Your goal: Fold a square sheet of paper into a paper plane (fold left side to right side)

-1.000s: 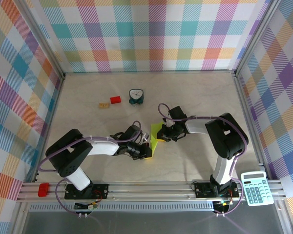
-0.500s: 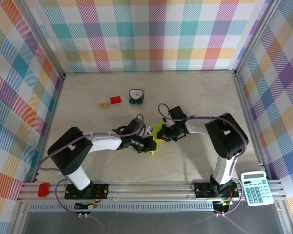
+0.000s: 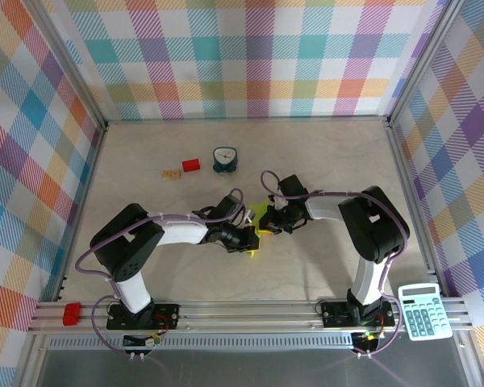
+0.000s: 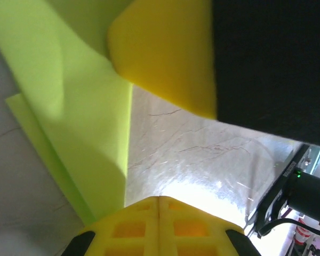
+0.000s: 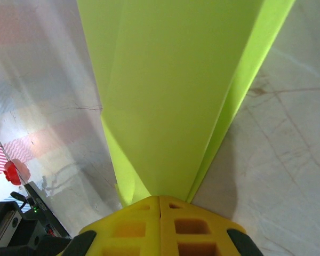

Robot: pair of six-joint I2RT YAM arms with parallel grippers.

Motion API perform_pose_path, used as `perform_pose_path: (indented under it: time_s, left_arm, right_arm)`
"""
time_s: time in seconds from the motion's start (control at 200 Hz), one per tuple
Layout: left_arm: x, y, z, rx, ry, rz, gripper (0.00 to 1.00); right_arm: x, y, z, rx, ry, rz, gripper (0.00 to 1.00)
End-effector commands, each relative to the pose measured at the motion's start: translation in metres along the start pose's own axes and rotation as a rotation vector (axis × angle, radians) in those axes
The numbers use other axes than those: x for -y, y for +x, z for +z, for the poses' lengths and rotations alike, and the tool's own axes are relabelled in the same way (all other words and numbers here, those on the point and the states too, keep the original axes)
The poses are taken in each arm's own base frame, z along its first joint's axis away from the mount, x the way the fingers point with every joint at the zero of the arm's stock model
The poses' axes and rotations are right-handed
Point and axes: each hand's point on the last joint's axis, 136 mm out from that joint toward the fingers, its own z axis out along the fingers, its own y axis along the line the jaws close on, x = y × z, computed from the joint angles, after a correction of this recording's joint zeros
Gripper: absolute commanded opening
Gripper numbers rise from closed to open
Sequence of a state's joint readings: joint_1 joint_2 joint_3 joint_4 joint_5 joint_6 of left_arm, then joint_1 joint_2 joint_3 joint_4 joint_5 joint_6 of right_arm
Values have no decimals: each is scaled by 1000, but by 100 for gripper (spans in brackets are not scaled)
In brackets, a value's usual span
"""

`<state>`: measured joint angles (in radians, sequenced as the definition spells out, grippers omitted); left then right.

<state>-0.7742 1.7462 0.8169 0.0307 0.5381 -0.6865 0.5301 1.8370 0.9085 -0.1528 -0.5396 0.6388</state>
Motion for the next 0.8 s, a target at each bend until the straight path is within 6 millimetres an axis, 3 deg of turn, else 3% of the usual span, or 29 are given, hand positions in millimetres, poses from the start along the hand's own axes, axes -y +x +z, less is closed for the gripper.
perform_pose_path:
  time_s: [0.0, 0.35, 0.795]
  left_arm:
    - [-23, 9, 1, -18, -56, -25, 0]
    - [-37, 29, -2, -48, -66, -42, 0]
    - [-45, 67, -10, -110, -96, -12, 0]
  right_arm:
    - [64, 26, 13, -64, 240, 91, 0]
    - [65, 24, 11, -68, 259, 87, 0]
    - [67, 25, 10, -76, 281, 83, 0]
